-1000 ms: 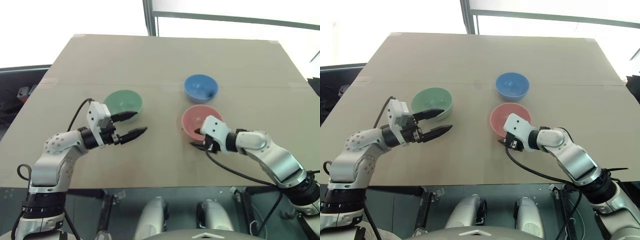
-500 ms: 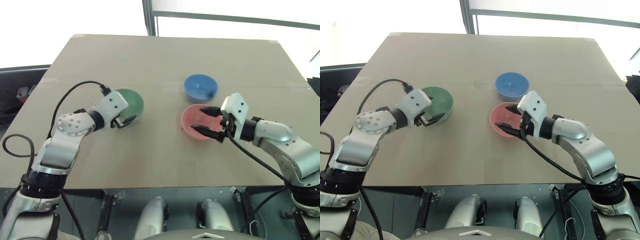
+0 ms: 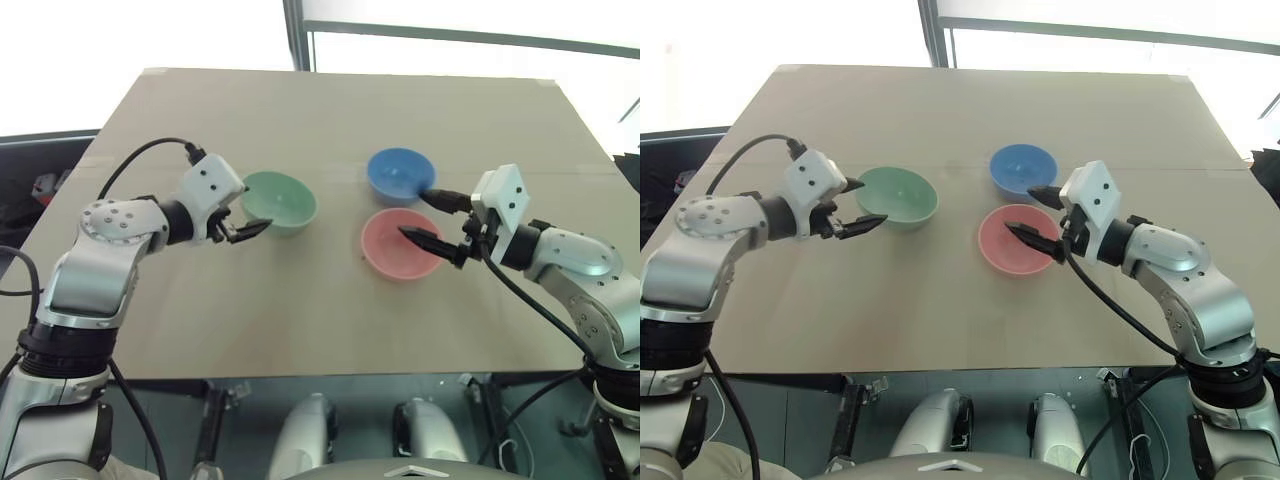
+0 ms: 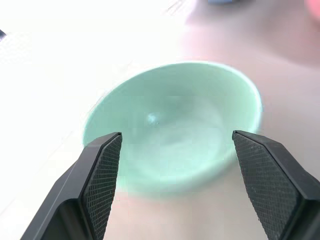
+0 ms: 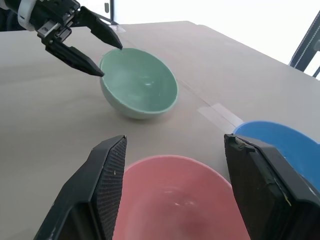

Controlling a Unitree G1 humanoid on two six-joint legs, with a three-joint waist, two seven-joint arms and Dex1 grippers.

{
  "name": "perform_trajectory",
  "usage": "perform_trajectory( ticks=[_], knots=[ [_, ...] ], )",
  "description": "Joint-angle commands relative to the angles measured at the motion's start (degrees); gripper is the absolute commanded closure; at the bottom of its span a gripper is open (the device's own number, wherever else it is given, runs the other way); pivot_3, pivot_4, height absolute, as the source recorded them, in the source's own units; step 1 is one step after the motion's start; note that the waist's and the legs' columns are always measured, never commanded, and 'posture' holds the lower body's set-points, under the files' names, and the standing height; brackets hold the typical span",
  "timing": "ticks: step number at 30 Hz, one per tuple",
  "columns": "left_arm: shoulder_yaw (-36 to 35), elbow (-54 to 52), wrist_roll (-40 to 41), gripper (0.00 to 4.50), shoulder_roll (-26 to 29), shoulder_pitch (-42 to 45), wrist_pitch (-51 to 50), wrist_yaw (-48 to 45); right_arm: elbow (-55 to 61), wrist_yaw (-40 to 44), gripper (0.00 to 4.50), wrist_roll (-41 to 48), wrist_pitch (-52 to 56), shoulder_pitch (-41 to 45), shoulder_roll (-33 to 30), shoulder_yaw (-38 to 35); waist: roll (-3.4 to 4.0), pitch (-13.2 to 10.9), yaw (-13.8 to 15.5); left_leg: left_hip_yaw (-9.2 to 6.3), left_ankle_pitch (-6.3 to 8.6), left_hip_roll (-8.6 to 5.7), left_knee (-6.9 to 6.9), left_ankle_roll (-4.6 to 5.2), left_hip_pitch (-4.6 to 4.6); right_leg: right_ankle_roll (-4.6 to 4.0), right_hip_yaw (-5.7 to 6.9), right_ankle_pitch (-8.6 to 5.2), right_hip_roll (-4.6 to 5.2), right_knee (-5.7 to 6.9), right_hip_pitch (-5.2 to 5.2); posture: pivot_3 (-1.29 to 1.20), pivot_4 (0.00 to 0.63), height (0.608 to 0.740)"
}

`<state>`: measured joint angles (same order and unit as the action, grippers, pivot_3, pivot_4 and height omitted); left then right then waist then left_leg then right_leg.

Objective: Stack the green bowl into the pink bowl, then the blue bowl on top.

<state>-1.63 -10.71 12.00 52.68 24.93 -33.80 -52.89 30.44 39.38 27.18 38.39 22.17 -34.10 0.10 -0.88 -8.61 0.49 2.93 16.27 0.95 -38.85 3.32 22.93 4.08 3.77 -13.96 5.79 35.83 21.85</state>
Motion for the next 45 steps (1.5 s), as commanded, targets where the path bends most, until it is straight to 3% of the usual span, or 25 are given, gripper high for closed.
perform_trajectory(
  ticks=[1, 8, 20, 23, 27, 28, 30, 38, 42, 45],
  knots=[
    [-1.2, -3.9, 1.0, 0.77, 2.1, -1.7, 0.5, -1.9, 0.9, -0.1, 1.24, 0.0, -1.6, -0.1, -0.3, -0.9, 0.0, 0.0, 0.0, 0.0, 0.0, 0.01, 0.02, 0.0, 0.0, 0.0, 0.0, 0.0, 0.0, 0.0, 0.0, 0.0, 0.15, 0.74],
    [3.0, -4.1, -4.1, 0.77, 2.1, -2.2, 5.4, -1.0, 1.1, 2.0, 1.24, 2.3, -3.2, -0.7, 0.5, -1.3, -0.01, 0.0, 0.4, -0.02, 0.0, -0.01, -0.04, 0.0, 0.0, 0.0, 0.01, 0.0, 0.01, -0.02, -0.02, 0.0, 0.15, 0.74],
    [11.4, 7.6, -14.3, 0.77, -1.0, 5.3, 14.7, 0.5, 3.8, 2.1, 1.24, 1.8, -5.9, -3.2, -0.4, -2.2, -0.01, 0.0, 0.3, -0.02, 0.0, -0.21, -0.04, 0.01, 0.01, 0.0, 0.01, 0.0, -0.01, 0.0, -0.01, 0.0, 0.15, 0.74],
    [12.3, 9.8, -15.0, 1.47, -2.2, 6.6, 16.9, -0.4, 4.8, 1.6, 1.19, 1.5, -6.2, -4.5, -0.8, -2.6, -0.01, 0.0, 0.3, -0.01, 0.0, -0.22, -0.04, 0.01, 0.02, 0.0, 0.01, 0.0, -0.01, 0.0, -0.01, 0.0, 0.15, 0.74],
    [12.9, 11.3, -15.4, 3.16, -3.2, 7.5, 18.4, -1.5, 5.6, 0.7, 1.19, 1.3, -6.4, -5.5, -1.0, -2.8, -0.01, 0.0, 0.3, -0.02, 0.0, -0.23, -0.04, 0.01, 0.02, 0.0, 0.01, 0.0, 0.0, 0.0, -0.01, 0.0, 0.15, 0.74],
    [12.9, 11.6, -15.5, 3.77, -3.3, 7.6, 18.7, -1.7, 5.7, 0.5, 1.19, 1.3, -6.4, -5.5, -1.0, -2.8, -0.01, 0.0, 0.3, -0.02, 0.0, -0.22, -0.04, 0.01, 0.02, 0.0, 0.01, 0.0, 0.0, 0.0, -0.01, 0.0, 0.15, 0.74],
    [12.8, 12.2, -15.5, 4.48, -3.8, 8.3, 19.1, -2.1, 5.7, 0.3, 1.19, 1.2, -6.4, -5.7, -1.1, -2.9, -0.01, 0.0, 0.3, -0.02, 0.0, -0.22, -0.05, 0.01, 0.02, 0.0, 0.01, 0.0, 0.0, 0.0, -0.01, 0.0, 0.15, 0.74],
    [11.0, 8.2, -5.7, 4.48, -7.5, 12.9, 22.0, -11.1, 4.4, -1.0, 1.19, 0.2, -7.1, -6.2, -2.0, -4.7, -0.02, 0.0, 0.3, -0.08, 0.0, -0.23, -0.12, 0.01, 0.08, 0.01, 0.05, 0.0, 0.03, 0.01, -0.01, 0.0, 0.15, 0.74],
    [13.1, 5.2, 3.4, 4.48, -12.5, 16.4, 24.4, -20.7, 3.3, -4.1, 1.19, -2.4, -7.3, -8.0, -3.4, -9.1, -0.04, 0.0, 0.7, -0.11, 0.0, -0.24, -0.16, 0.02, 0.1, 0.01, 0.08, 0.0, 0.04, 0.01, -0.03, 0.0, 0.15, 0.74],
    [15.4, 7.4, 5.1, 4.48, -15.1, 18.5, 26.6, -26.5, 5.5, -2.7, 1.19, 0.0, -6.9, -11.9, -4.9, -13.7, -0.03, 0.0, 0.7, -0.15, 0.04, -0.28, -0.3, 0.08, 0.21, 0.01, 0.13, 0.01, 0.07, 0.01, -0.03, 0.0, 0.15, 0.74]
  ],
)
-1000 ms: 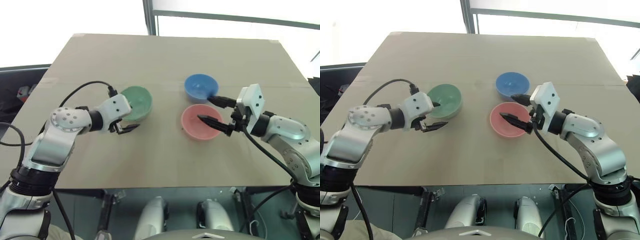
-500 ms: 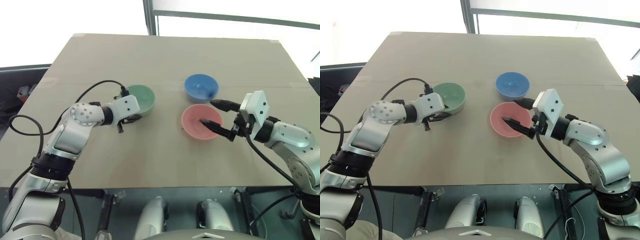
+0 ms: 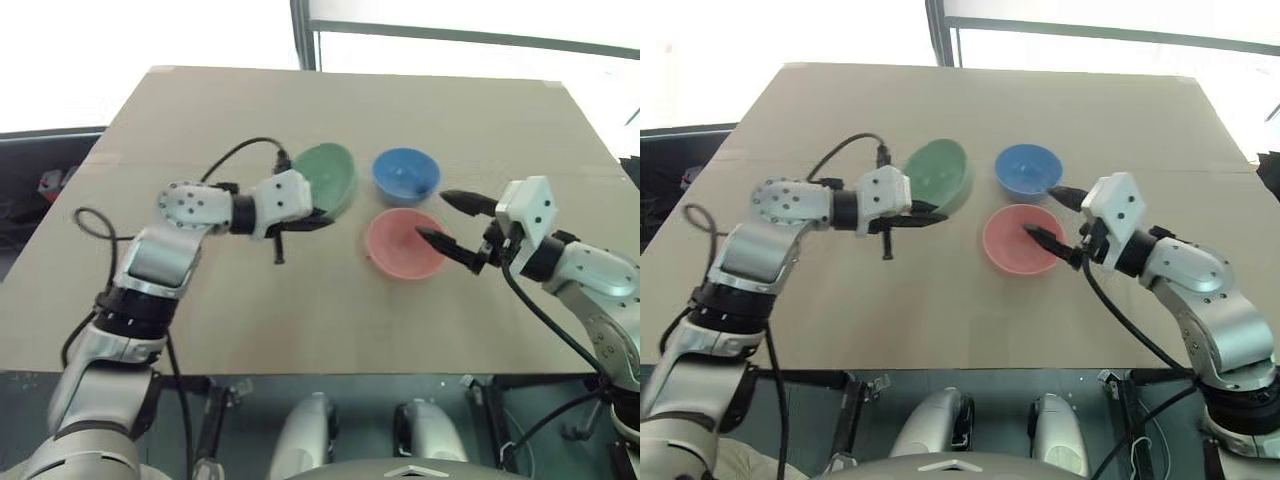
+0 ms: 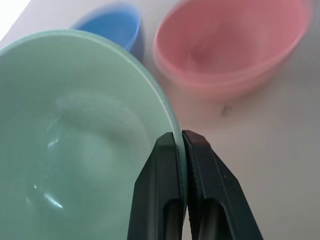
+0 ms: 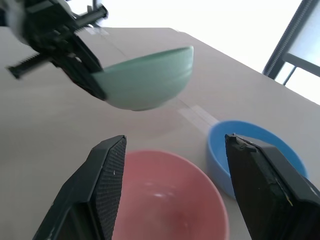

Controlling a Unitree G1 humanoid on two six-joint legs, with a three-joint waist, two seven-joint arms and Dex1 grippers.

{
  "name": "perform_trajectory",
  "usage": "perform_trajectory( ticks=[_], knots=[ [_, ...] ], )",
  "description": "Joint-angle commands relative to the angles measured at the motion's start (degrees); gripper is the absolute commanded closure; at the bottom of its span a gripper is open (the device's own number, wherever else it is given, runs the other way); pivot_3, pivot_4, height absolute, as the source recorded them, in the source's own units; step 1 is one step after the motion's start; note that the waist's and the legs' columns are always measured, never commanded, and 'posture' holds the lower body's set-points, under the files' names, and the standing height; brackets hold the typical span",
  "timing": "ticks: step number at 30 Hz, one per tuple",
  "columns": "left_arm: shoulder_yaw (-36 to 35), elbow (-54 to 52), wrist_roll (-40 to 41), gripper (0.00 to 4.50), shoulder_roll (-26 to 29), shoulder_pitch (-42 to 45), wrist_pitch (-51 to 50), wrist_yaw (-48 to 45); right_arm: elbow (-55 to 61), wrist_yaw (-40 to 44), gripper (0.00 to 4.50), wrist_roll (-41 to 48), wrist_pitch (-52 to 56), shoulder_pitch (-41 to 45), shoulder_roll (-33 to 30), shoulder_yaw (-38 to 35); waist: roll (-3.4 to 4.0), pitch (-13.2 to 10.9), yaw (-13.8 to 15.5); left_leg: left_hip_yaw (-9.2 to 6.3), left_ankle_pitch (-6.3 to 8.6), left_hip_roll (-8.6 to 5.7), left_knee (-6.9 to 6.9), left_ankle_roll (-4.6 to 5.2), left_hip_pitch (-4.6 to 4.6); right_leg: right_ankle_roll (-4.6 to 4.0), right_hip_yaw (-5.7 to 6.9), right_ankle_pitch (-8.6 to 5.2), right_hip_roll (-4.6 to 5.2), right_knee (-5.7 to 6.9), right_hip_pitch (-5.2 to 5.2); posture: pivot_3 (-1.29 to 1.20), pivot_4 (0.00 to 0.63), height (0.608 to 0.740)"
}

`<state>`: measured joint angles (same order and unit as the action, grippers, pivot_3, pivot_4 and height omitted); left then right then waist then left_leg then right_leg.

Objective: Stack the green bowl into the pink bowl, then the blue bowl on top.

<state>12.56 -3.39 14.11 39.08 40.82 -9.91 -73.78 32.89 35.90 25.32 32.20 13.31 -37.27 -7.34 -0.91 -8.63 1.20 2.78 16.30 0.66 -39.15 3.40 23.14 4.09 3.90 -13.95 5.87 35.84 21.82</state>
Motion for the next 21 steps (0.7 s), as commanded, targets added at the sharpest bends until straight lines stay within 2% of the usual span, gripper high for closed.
perform_trajectory(
  ticks=[1, 6, 9, 12, 13, 14, 19, 20, 21],
  knots=[
    [1.8, 1.3, 2.6, 4.48, -2.4, 3.4, 3.8, -6.2, 3.8, 1.7, 1.19, 2.9, -0.7, -4.5, -2.3, -7.8, 0.01, 0.0, 0.0, 0.0, 0.01, -0.03, 0.0, 0.01, -0.01, 0.0, 0.0, 0.0, 0.0, -0.01, -0.02, 0.0, 0.15, 0.74],
    [3.5, 12.1, 1.7, 4.48, -9.8, 8.9, 12.5, -9.9, 8.9, 8.0, 1.19, 6.8, -0.7, -19.3, -6.2, -21.3, 0.01, 0.0, 0.5, -0.01, 0.01, -0.04, -0.04, 0.03, -0.07, 0.01, 0.01, -0.01, -0.02, -0.03, -0.1, 0.0, 0.15, 0.74],
    [4.8, 17.3, -0.1, 4.48, -11.3, 11.0, 18.8, -13.5, 10.3, 8.9, 1.19, 7.5, -1.2, -24.2, -6.8, -26.2, 0.01, 0.0, 0.1, 0.05, 0.03, -0.05, -0.05, 0.07, -0.14, 0.02, -0.07, -0.01, -0.01, -0.01, -0.14, 0.0, 0.15, 0.74],
    [7.3, 19.8, 0.0, 4.48, -11.5, 12.6, 20.0, -17.8, 11.4, 8.5, 1.19, 7.9, -1.6, -26.0, -6.5, -28.1, 0.01, 0.0, -0.4, 0.09, 0.03, -0.03, -0.05, 0.07, -0.23, 0.02, -0.13, 0.0, -0.02, 0.03, -0.16, 0.0, 0.15, 0.74],
    [8.1, 20.2, -0.1, 3.78, -11.4, 13.0, 20.6, -18.5, 11.7, 8.2, 1.19, 8.0, -1.6, -26.0, -6.4, -28.1, 0.02, 0.0, -0.4, 0.08, 0.03, -0.01, -0.05, 0.07, -0.24, 0.02, -0.14, 0.0, -0.03, 0.04, -0.16, 0.0, 0.15, 0.74],
    [8.2, 20.8, -1.0, 3.5, -11.6, 13.2, 22.5, -18.7, 12.2, 7.8, 1.19, 8.2, -1.6, -26.0, -6.2, -27.7, 0.02, 0.0, -0.4, 0.09, 0.03, 0.0, -0.05, 0.07, -0.26, 0.02, -0.17, -0.01, -0.04, 0.04, -0.16, 0.0, 0.15, 0.74],
    [6.9, 23.3, -3.6, 1.57, -12.6, 13.4, 27.8, -16.2, 13.6, 7.1, 1.19, 10.2, -1.4, -25.5, -5.6, -26.1, 0.01, 0.0, -0.3, 0.06, 0.04, 0.0, -0.05, 0.08, -0.23, 0.01, -0.16, -0.01, -0.03, 0.01, -0.16, 0.0, 0.15, 0.74],
    [6.0, 23.6, -3.8, 1.02, -12.6, 13.4, 27.9, -15.0, 13.6, 7.3, 1.19, 11.3, -1.2, -25.1, -5.7, -26.0, 0.01, 0.0, -0.2, 0.06, 0.05, -0.01, -0.05, 0.09, -0.21, 0.01, -0.16, -0.01, -0.02, 0.01, -0.15, 0.0, 0.15, 0.74],
    [5.1, 23.4, -3.6, 1.02, -12.4, 13.4, 27.2, -13.8, 13.4, 7.6, 1.19, 12.4, -1.2, -24.6, -5.8, -26.1, 0.01, 0.0, -0.2, 0.04, 0.05, -0.02, -0.06, 0.1, -0.2, 0.02, -0.15, -0.01, 0.01, 0.01, -0.16, 0.0, 0.15, 0.74]
  ],
)
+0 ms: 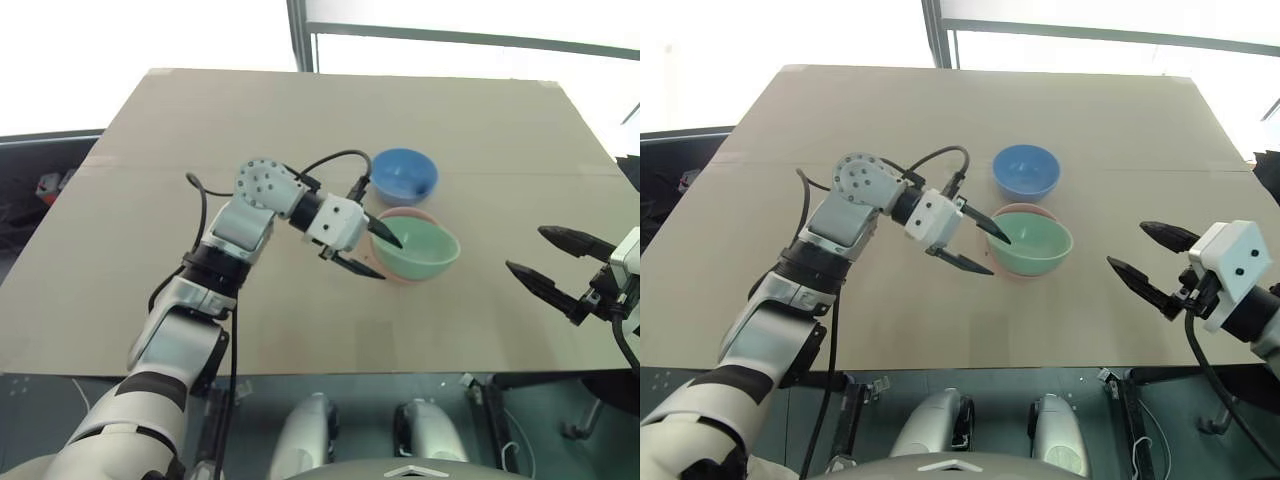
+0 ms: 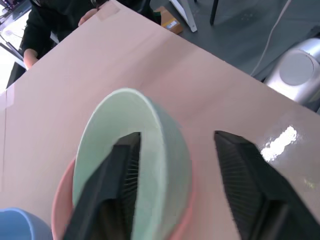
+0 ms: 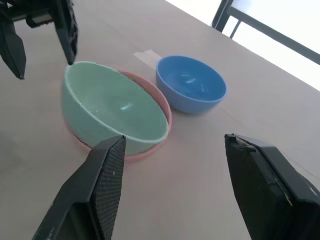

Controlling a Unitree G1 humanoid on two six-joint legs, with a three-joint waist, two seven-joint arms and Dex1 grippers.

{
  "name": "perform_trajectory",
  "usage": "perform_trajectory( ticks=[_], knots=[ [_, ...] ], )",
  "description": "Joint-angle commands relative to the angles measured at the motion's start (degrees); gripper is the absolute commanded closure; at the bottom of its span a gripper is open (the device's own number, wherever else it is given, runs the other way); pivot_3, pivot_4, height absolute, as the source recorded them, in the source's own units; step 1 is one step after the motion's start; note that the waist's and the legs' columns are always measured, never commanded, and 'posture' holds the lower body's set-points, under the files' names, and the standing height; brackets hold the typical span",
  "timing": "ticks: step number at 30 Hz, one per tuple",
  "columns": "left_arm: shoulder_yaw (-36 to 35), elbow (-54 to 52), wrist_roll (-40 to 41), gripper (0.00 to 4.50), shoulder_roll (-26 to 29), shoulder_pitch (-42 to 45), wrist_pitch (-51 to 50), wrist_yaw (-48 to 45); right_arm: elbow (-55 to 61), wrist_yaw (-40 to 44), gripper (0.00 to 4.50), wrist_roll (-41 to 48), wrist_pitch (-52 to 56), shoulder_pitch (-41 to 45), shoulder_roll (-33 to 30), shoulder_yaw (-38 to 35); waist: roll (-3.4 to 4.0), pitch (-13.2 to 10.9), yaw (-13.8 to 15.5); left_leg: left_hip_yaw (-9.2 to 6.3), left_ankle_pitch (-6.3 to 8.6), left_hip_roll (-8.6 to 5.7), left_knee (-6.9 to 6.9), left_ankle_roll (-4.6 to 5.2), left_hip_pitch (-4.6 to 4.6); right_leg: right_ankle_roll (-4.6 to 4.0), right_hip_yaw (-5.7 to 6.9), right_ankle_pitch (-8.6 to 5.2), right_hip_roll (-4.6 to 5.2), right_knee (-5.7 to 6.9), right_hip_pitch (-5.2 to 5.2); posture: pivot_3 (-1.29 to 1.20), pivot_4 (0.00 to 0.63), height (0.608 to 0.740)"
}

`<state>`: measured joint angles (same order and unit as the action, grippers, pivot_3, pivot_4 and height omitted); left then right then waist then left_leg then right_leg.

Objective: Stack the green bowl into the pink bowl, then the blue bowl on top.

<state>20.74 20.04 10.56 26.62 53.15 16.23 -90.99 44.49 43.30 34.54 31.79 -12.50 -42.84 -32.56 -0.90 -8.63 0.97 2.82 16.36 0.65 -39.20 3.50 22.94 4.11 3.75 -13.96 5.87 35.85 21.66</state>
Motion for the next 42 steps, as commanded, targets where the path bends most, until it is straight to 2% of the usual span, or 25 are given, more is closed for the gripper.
perform_trajectory(
  ticks=[1, 5, 9, 10, 11, 14, 19, 21, 25, 31, 38, 42],
  knots=[
    [-3.6, -0.2, 0.1, 1.02, 0.1, 1.0, 0.4, 4.1, 1.5, 0.3, 1.19, 4.0, -0.8, 1.5, -0.4, -0.9, -0.01, 0.0, 0.0, -0.01, 0.0, 0.0, -0.01, 0.01, 0.01, 0.0, 0.0, 0.0, 0.02, 0.0, 0.0, 0.0, 0.15, 0.74],
    [-7.8, -2.9, 1.7, 1.02, 2.4, -0.9, -4.9, 8.9, -1.9, 0.6, 1.19, 8.5, 0.1, 5.1, -1.2, -1.0, 0.0, 0.0, -0.1, -0.03, 0.0, 0.04, 0.0, 0.01, 0.0, 0.0, 0.02, 0.0, 0.01, 0.01, 0.0, 0.0, 0.15, 0.74],
    [-11.8, -7.0, 1.5, 0.9, 6.0, -4.7, -10.5, 14.3, -6.4, 3.5, 0.2, 8.6, -0.3, 7.7, -3.4, 1.8, 0.0, 0.0, -0.2, -0.01, 0.0, 0.18, 0.0, 0.01, -0.01, 0.0, 0.01, 0.0, 0.01, 0.01, 0.0, 0.0, 0.15, 0.74],
    [-13.1, -8.5, 1.8, 0.9, 7.2, -6.2, -12.7, 15.8, -7.7, 4.1, 0.08, 7.3, -1.2, 8.7, -3.8, 3.0, 0.01, 0.0, -0.3, 0.0, 0.0, 0.19, 0.0, 0.0, -0.02, 0.0, 0.01, 0.0, 0.0, 0.01, 0.0, 0.0, 0.15, 0.74],
    [-14.1, -9.9, 2.0, 0.9, 8.1, -7.5, -14.5, 17.2, -8.9, 4.4, 0.08, 5.8, -2.3, 9.6, -4.1, 4.1, 0.01, 0.0, -0.2, 0.01, 0.0, 0.2, 0.01, 0.01, -0.02, 0.0, 0.0, 0.0, 0.01, 0.02, 0.0, 0.0, 0.15, 0.74],
    [-19.0, -15.8, 4.9, 0.9, 10.0, -12.8, -22.3, 22.6, -15.0, 0.4, 0.08, -6.6, -8.7, 15.2, -5.1, 11.3, 0.01, 0.0, -0.3, 0.03, 0.0, 0.21, -0.01, 0.0, -0.04, 0.0, -0.02, 0.0, 0.01, 0.02, 0.01, 0.0, 0.15, 0.74],
    [-29.6, -26.1, 13.4, 0.9, 5.9, -23.1, -34.1, 37.0, -31.3, 3.0, 0.08, -19.8, -13.9, 30.2, -7.5, 27.1, 0.02, 0.0, -0.3, 0.02, -0.01, 0.26, -0.04, -0.01, -0.05, 0.01, 0.0, 0.0, 0.01, 0.02, 0.01, 0.0, 0.15, 0.74],
    [-32.4, -30.2, 16.6, 0.9, 4.9, -29.0, -35.3, 38.2, -41.7, 5.1, 0.08, -26.3, -21.7, 38.8, -6.1, 33.5, 0.02, 0.0, -0.4, 0.02, -0.01, 0.27, -0.03, -0.02, -0.03, 0.01, 0.0, 0.0, 0.02, 0.03, 0.04, 0.0, 0.15, 0.74],
    [-35.5, -35.8, 23.2, 0.9, 6.6, -37.8, -39.6, 36.5, -64.3, 7.3, 0.08, -38.4, -38.3, 54.4, -2.5, 44.5, 0.06, -0.1, -1.7, 0.09, -0.02, 0.26, 0.05, -0.04, -0.06, 0.0, -0.01, 0.0, 0.02, -0.03, 0.04, 0.0, 0.15, 0.74],
    [-37.7, -37.6, 26.7, 0.9, 8.8, -43.2, -39.4, 34.6, -91.5, 4.7, 0.08, -50.6, -57.5, 70.4, 4.8, 53.9, 0.08, -0.1, -1.6, 0.05, -0.04, 0.28, 0.06, -0.1, -0.04, -0.01, 0.08, 0.0, 0.02, -0.09, 0.02, 0.0, 0.15, 0.74],
    [-37.1, -38.2, 27.1, 0.9, 8.5, -43.9, -38.7, 35.9, -107.9, -2.6, 0.08, -60.6, -65.8, 80.2, 11.2, 60.0, 0.13, -0.2, -2.0, 0.03, -0.09, 0.26, 0.11, -0.19, -0.05, -0.01, 0.11, 0.0, 0.01, -0.08, 0.02, 0.0, 0.15, 0.74],
    [-36.7, -39.4, 27.1, 0.9, 8.2, -45.0, -38.3, 36.5, -112.1, -5.9, 1.06, -63.4, -67.5, 82.2, 13.0, 61.3, 0.15, -0.2, -2.2, 0.02, -0.11, 0.27, 0.15, -0.22, -0.08, -0.01, 0.11, 0.0, -0.01, -0.08, 0.02, 0.0, 0.15, 0.74]
  ],
)
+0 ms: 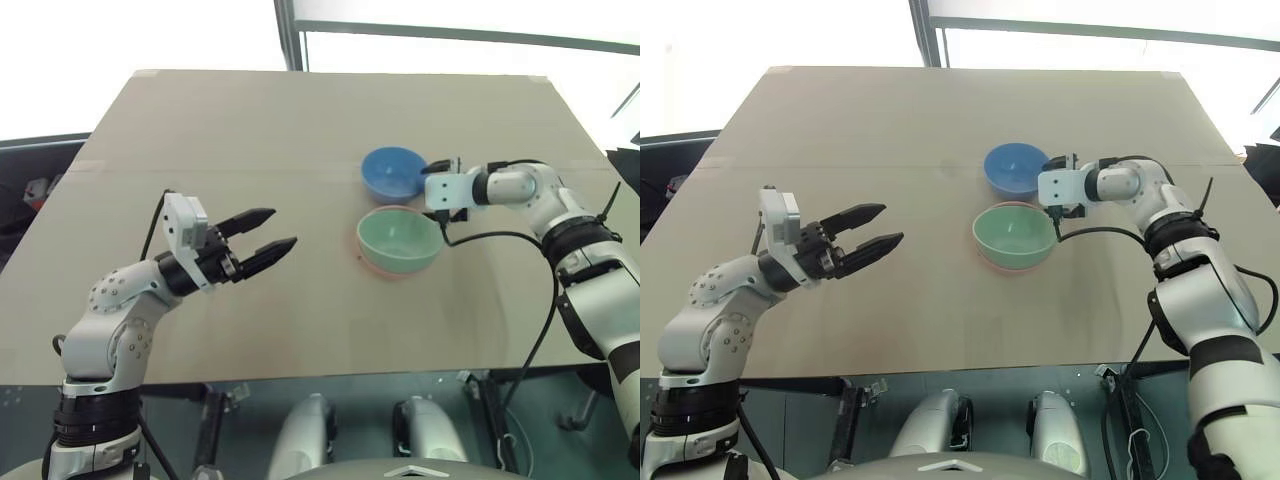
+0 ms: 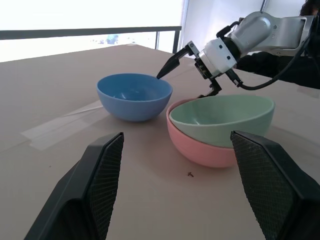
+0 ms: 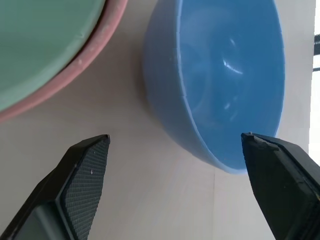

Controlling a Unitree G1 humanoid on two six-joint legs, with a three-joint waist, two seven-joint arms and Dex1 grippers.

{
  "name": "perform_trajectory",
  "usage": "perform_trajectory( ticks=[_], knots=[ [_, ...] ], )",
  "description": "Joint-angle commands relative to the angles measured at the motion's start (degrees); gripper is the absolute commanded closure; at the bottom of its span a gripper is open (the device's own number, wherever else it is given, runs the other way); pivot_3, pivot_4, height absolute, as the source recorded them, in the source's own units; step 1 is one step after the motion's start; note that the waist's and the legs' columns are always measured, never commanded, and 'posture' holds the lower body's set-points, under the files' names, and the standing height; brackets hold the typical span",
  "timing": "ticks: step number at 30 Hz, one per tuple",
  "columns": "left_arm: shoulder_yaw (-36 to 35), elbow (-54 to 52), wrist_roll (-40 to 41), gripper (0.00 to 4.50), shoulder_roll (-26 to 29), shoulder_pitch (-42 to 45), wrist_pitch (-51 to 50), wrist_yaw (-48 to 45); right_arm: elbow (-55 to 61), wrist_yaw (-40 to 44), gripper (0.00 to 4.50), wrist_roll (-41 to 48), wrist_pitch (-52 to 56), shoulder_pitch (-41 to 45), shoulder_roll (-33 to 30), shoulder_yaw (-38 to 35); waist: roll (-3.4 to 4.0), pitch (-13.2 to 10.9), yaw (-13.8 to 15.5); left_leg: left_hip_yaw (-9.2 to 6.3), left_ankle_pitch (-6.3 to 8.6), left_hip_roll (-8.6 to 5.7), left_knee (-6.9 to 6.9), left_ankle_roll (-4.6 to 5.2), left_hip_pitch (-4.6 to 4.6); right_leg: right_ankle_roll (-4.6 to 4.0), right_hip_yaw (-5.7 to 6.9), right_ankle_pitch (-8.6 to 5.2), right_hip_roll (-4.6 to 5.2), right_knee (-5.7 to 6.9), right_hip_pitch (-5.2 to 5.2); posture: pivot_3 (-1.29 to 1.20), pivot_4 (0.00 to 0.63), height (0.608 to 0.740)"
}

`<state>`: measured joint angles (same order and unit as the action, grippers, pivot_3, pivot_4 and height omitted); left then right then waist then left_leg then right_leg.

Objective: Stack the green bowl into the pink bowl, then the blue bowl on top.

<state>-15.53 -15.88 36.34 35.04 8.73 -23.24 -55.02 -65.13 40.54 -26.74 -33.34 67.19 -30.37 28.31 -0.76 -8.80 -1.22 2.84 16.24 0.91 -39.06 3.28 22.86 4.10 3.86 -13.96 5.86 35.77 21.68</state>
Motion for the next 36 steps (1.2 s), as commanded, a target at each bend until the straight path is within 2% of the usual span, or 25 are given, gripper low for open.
perform_trajectory(
  ticks=[1, 3, 4, 8, 9, 13, 15, 18, 20, 22, 25, 27, 30, 34, 36],
  knots=[
    [-0.4, -3.8, 1.3, 0.9, -0.2, -0.8, 1.3, 0.4, -3.2, -4.1, 1.54, -3.2, -3.2, 2.8, 0.6, 0.9, 0.0, 0.0, 0.0, 0.0, 0.0, 0.0, 0.0, 0.0, 0.0, 0.0, 0.0, 0.0, 0.0, -0.01, 0.0, 0.0, 0.15, 0.74],
    [-0.3, -4.0, 1.3, 0.9, -0.2, -0.9, 1.3, 0.5, -4.5, -5.5, 2.17, -4.4, -3.7, 3.5, 1.0, 1.3, 0.01, 0.0, 0.0, -0.01, 0.0, 0.0, 0.01, -0.01, 0.0, 0.0, 0.0, 0.0, 0.0, 0.0, 0.0, 0.0, 0.15, 0.74],
    [-0.3, -4.0, 1.2, 0.9, -0.1, -0.8, 1.4, 0.5, -5.0, -6.1, 2.66, -4.8, -3.9, 3.8, 1.2, 1.4, 0.01, 0.0, 0.0, 0.0, 0.0, 0.0, 0.01, -0.01, 0.0, 0.0, 0.0, 0.0, 0.0, 0.0, 0.0, 0.0, 0.15, 0.74],
    [-0.2, -3.6, 1.2, 0.9, 0.0, -0.3, 1.6, 0.3, -5.8, -7.5, 4.08, -5.5, -4.9, 4.7, 1.1, 1.1, 0.04, 0.0, -0.1, 0.0, -0.01, 0.0, 0.01, -0.03, -0.01, 0.0, 0.0, 0.0, -0.01, 0.01, 0.0, 0.0, 0.15, 0.74],
    [-0.1, -3.4, 1.0, 0.9, 0.0, -0.2, 1.9, 0.2, -5.7, -7.9, 4.3, -5.5, -5.5, 4.9, 0.8, 0.9, 0.05, 0.0, -0.2, 0.0, -0.02, 0.0, 0.02, -0.03, -0.01, 0.0, 0.0, 0.0, -0.01, 0.01, 0.0, 0.0, 0.15, 0.74],
    [0.5, -3.5, 0.5, 0.9, -0.5, -0.3, 2.5, 0.5, -4.7, -7.5, 4.3, -3.5, -9.1, 5.4, -1.3, -1.4, 0.08, 0.0, -0.9, 0.0, -0.02, -0.01, 0.04, -0.03, -0.01, 0.0, 0.0, 0.0, 0.0, 0.0, 0.0, 0.0, 0.15, 0.74],
    [0.6, -3.5, 0.3, 0.9, -0.6, -0.4, 2.9, 0.6, -3.7, -2.2, 4.3, -0.3, -11.9, 5.5, -3.2, -3.3, 0.1, -0.1, -0.9, -0.01, -0.02, 0.0, 0.06, -0.04, -0.01, 0.0, 0.0, 0.0, 0.0, -0.01, 0.0, 0.0, 0.15, 0.74],
    [0.7, -2.9, 0.1, 0.9, -0.9, -0.6, 3.6, 0.7, 2.5, 15.3, 4.3, 13.3, -7.5, 4.0, -4.9, -10.5, 0.15, -0.1, -0.9, 0.0, -0.02, 0.0, 0.08, -0.03, 0.0, 0.0, 0.0, 0.01, 0.01, -0.07, -0.02, 0.0, 0.15, 0.74],
    [0.7, -2.7, 0.2, 0.9, -1.1, -0.7, 3.8, 0.9, 15.7, 28.6, 4.3, 23.5, 1.5, -0.5, -8.1, -13.5, 0.18, -0.1, -0.9, -0.01, -0.02, 0.04, 0.09, -0.03, -0.01, 0.0, 0.01, 0.01, 0.0, -0.08, -0.03, 0.0, 0.15, 0.74],
    [1.1, -2.0, 0.0, 0.9, -1.4, -0.5, 4.2, 1.0, 32.9, 36.3, 4.3, 31.3, 13.5, -7.5, -12.2, -14.8, 0.2, -0.1, -0.4, -0.06, -0.02, 0.09, 0.1, -0.03, -0.01, 0.0, 0.08, 0.01, 0.01, -0.02, -0.11, 0.0, 0.15, 0.74],
    [1.7, -1.1, -0.3, 0.9, -1.6, 0.0, 4.7, 0.9, 51.4, 38.3, 4.3, 37.1, 27.9, -15.7, -15.8, -16.2, 0.19, -0.1, 0.3, -0.12, -0.01, 0.1, 0.13, -0.03, 0.02, -0.01, 0.14, 0.01, 0.05, 0.01, -0.13, 0.0, 0.15, 0.74],
    [2.0, -0.6, -0.3, 0.9, -1.6, 0.6, 4.8, 0.9, 58.4, 38.0, 4.3, 38.4, 34.6, -19.1, -16.4, -16.1, 0.2, -0.1, 0.3, -0.07, 0.0, 0.1, 0.09, -0.02, -0.01, -0.01, 0.09, 0.02, 0.06, -0.01, -0.1, 0.0, 0.15, 0.74],
    [2.6, -0.2, -0.2, 0.9, -1.4, 1.5, 4.7, 0.7, 63.7, 36.9, 3.47, 38.3, 39.2, -22.6, -15.3, -15.4, 0.2, -0.1, 0.5, -0.06, 0.0, 0.1, -0.01, -0.02, -0.06, -0.02, 0.07, 0.02, 0.06, 0.07, -0.09, 0.0, 0.15, 0.74],
    [2.3, -0.2, 0.1, 0.9, -0.7, 1.8, 4.2, 0.4, 66.9, 35.7, 1.55, 38.9, 43.1, -23.7, -14.3, -16.4, 0.19, -0.1, 0.6, -0.07, 0.0, 0.07, -0.05, -0.01, -0.06, -0.02, 0.06, 0.02, 0.07, 0.07, -0.09, 0.0, 0.15, 0.74],
    [2.1, -0.4, 0.0, 0.9, -0.4, 1.4, 4.1, 0.5, 68.6, 34.0, 0.74, 40.4, 45.5, -24.1, -14.5, -18.8, 0.19, -0.1, 0.8, -0.1, 0.01, 0.06, -0.03, -0.01, 0.0, -0.02, 0.08, 0.02, 0.06, 0.04, -0.07, 0.0, 0.15, 0.74]
  ],
)
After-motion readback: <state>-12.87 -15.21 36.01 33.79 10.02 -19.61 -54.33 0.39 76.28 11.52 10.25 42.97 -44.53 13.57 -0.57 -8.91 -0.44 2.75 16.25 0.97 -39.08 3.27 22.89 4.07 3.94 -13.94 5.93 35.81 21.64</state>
